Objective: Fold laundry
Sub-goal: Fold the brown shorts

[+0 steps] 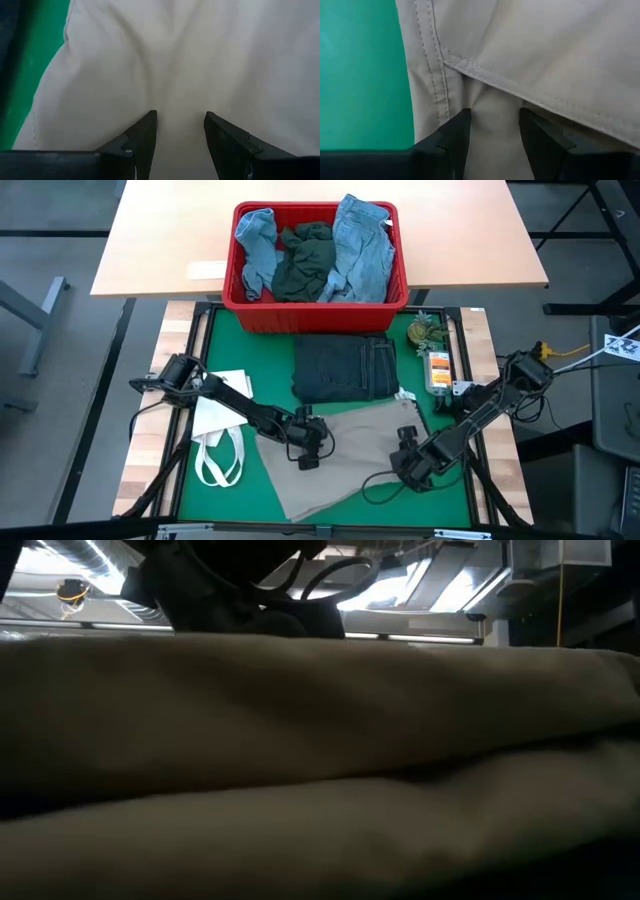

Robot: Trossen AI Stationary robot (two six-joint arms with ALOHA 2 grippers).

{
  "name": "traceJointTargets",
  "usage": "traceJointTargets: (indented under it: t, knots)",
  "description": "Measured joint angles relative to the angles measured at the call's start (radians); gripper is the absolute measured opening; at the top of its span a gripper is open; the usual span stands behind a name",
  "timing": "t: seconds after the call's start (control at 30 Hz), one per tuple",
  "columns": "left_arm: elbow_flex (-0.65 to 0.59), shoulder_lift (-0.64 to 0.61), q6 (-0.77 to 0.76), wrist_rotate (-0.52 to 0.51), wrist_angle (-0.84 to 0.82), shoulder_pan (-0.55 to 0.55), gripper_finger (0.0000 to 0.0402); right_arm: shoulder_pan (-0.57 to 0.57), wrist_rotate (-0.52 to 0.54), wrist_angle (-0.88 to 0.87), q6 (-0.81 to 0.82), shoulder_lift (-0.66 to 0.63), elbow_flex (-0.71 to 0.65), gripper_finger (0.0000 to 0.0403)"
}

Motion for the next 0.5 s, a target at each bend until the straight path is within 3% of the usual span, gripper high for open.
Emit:
traceJointTargets:
  t: [0.3,0.5]
  knots:
    - [-0.006,-0.029,0.005,0.028,-0.020,-0.006,0.0163,0.001,-0.027,-0.036,-0.037,-0.033,0.060,0.0170]
    - [-0.006,-0.105,0.005,0.030,-0.021,-0.005,0.0163,0.001,-0.014,-0.208,-0.101,-0.061,0.187,0.0170]
